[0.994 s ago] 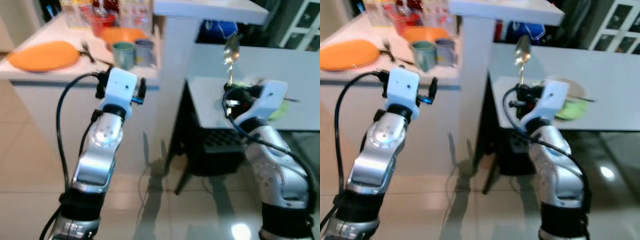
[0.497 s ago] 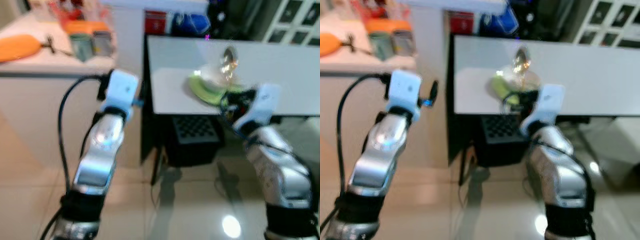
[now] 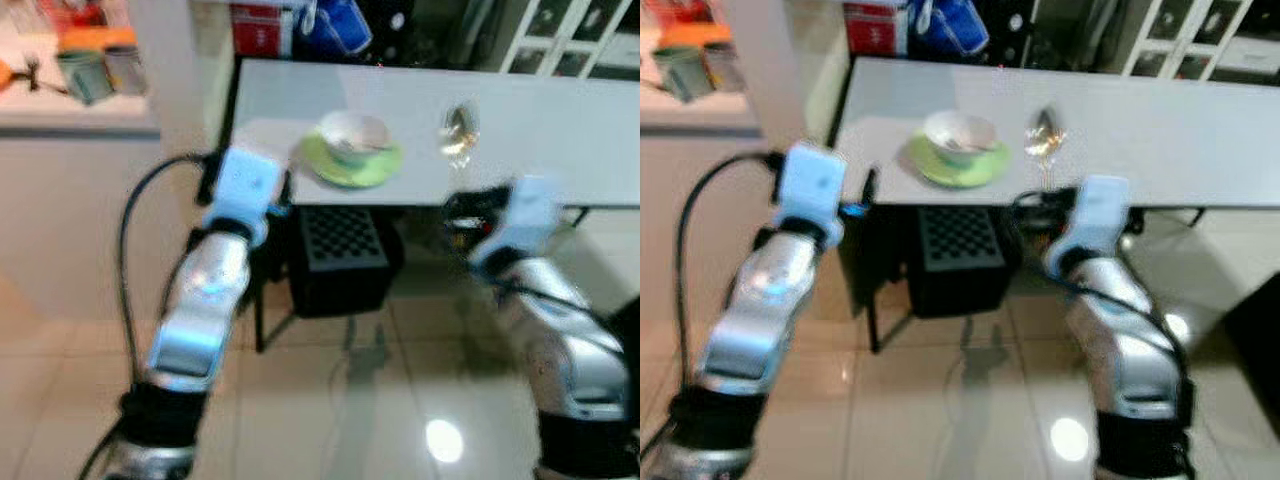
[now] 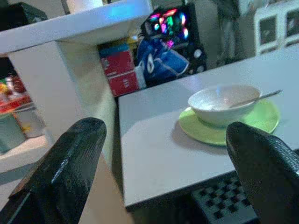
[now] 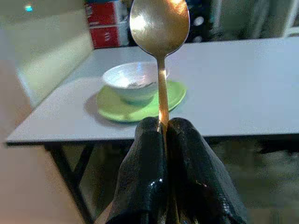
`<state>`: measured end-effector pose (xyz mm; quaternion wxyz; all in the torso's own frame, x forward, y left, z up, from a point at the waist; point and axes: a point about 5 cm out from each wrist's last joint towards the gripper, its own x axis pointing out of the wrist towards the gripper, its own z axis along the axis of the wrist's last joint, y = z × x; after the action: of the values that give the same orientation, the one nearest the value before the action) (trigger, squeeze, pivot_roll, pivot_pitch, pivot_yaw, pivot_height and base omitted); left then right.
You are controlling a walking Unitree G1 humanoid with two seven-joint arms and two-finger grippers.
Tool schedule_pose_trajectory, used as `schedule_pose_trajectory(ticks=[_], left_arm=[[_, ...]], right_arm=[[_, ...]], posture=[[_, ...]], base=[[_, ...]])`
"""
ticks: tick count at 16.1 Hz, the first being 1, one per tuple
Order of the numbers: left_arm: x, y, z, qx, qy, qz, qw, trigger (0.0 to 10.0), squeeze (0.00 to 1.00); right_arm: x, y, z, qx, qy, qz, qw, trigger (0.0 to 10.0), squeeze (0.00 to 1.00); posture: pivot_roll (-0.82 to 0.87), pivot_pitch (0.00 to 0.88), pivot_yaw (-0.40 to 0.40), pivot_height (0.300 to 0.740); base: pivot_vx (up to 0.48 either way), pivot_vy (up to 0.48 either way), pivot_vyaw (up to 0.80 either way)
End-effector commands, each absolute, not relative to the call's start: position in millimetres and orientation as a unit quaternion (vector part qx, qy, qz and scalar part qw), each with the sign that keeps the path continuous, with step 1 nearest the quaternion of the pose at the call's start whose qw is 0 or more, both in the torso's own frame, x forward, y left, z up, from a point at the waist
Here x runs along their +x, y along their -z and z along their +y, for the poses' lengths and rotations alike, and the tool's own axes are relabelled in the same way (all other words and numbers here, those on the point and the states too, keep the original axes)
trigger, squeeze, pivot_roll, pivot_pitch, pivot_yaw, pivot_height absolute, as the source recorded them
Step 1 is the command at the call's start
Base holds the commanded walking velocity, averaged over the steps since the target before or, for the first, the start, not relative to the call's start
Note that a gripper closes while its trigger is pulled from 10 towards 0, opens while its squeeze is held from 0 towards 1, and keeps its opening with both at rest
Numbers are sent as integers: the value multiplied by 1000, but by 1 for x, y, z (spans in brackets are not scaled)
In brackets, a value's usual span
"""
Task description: Setting the table
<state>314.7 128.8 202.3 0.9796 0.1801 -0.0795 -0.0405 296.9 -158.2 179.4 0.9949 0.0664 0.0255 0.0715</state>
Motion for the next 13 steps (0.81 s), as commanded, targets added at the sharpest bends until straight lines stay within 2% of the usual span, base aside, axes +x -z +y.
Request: schedule_pose_trajectory(ticks=[1, 6, 13], left_arm=[[314, -208, 126, 174, 45, -86, 980, 10000, 0], [315, -209, 128, 157, 47, -80, 983, 10000, 0], [314, -210, 126, 153, 60, -83, 983, 10000, 0]], right_arm=[[295, -184, -163, 61, -64, 20, 996, 10000, 0], [293, -179, -158, 69, -75, 31, 994, 10000, 0], [293, -181, -155, 71, -78, 31, 994, 10000, 0]], posture=[[-34, 0, -27, 740], [-28, 0, -32, 740], [-29, 0, -36, 740]], base=[[0, 0, 0], [0, 0, 0], [308, 0, 0]])
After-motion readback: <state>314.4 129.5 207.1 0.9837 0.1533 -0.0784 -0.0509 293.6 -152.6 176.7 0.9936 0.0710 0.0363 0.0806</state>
